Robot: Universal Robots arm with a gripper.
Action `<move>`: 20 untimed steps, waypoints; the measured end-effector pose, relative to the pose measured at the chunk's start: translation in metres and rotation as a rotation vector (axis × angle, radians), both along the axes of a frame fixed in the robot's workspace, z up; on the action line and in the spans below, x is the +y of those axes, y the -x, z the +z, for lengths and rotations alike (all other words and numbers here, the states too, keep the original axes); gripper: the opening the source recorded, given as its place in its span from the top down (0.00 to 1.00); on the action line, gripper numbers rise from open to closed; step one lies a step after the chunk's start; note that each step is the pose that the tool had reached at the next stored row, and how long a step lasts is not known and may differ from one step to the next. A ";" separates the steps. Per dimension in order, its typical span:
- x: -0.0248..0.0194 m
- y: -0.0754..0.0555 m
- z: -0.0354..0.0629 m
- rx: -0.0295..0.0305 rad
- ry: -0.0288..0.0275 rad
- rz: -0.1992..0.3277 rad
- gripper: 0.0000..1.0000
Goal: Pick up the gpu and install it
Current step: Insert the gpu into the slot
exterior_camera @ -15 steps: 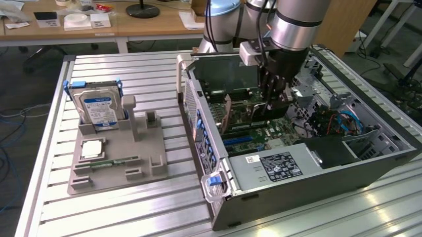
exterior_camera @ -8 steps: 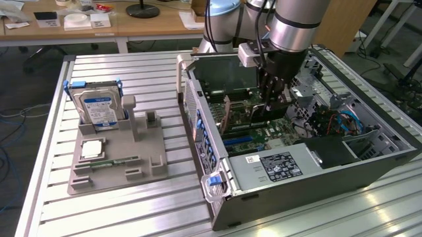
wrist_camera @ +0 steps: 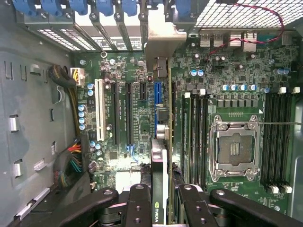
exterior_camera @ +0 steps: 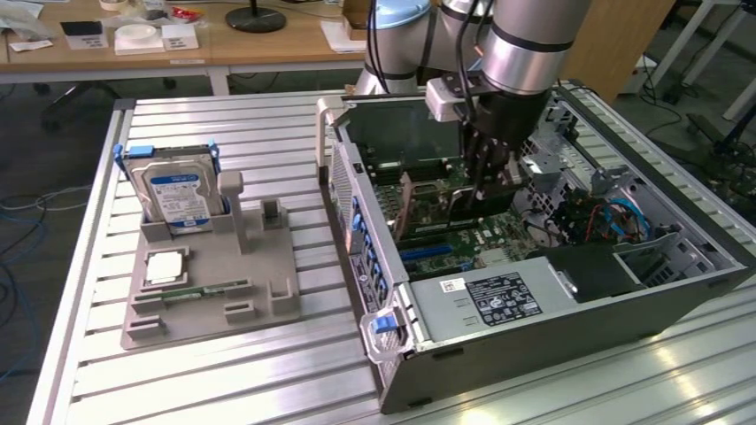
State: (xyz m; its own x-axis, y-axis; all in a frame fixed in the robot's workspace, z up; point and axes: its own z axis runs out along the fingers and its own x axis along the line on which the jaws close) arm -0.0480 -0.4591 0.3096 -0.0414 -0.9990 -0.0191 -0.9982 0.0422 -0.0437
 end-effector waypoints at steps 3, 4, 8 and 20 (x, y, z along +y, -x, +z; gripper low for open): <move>-0.0001 0.001 -0.0012 0.0001 0.0003 0.000 0.74; -0.0001 0.001 -0.0018 0.0001 0.0007 0.000 0.74; -0.0001 0.002 -0.0047 -0.0001 0.0038 0.000 0.74; -0.0001 0.005 -0.0141 0.0001 0.0176 0.000 0.74</move>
